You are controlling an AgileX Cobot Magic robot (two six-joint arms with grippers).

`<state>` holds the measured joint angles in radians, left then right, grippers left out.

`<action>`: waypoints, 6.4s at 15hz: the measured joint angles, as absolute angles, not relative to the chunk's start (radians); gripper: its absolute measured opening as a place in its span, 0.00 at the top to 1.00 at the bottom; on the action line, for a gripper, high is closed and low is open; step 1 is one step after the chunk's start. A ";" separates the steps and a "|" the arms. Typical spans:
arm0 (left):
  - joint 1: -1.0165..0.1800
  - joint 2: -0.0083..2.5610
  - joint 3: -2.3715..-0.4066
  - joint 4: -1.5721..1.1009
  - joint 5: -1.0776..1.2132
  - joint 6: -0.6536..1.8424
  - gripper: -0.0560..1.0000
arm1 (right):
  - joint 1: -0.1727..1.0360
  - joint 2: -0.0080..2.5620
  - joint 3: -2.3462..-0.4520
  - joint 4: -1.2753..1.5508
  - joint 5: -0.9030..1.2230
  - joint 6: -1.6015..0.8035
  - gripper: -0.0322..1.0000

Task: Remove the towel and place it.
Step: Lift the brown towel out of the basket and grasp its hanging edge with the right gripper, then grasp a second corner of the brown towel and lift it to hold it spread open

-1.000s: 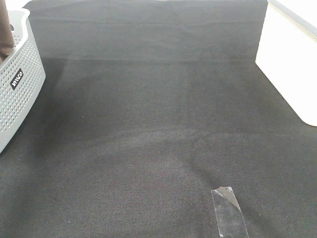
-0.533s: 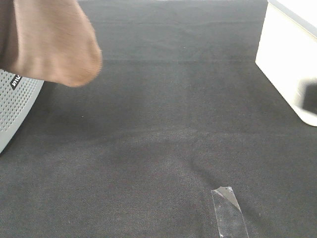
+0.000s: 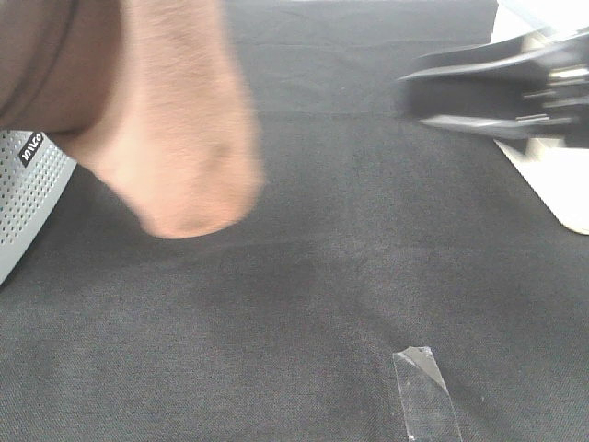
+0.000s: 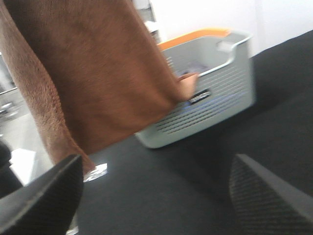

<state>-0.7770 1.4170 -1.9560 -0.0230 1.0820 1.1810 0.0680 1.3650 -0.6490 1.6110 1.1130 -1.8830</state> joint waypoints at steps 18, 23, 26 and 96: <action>-0.777 1.465 -1.956 0.101 0.973 1.006 0.95 | 0.433 1.632 -0.899 1.607 1.166 -1.881 0.38; -0.777 1.467 -1.956 0.096 0.927 0.947 0.95 | 0.433 1.638 -0.899 1.597 1.140 -1.880 0.49; -0.777 1.467 -1.956 0.096 0.976 0.939 0.95 | 0.433 1.638 -0.899 1.599 1.139 -1.878 0.81; -0.230 2.371 -2.580 0.401 -0.102 0.389 0.95 | 0.310 2.108 -2.225 -0.451 0.062 0.282 0.97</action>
<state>-0.2300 2.3710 -2.5800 0.4010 -0.1020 0.3890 0.3100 2.1080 -2.2250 -0.4510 0.0620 0.2820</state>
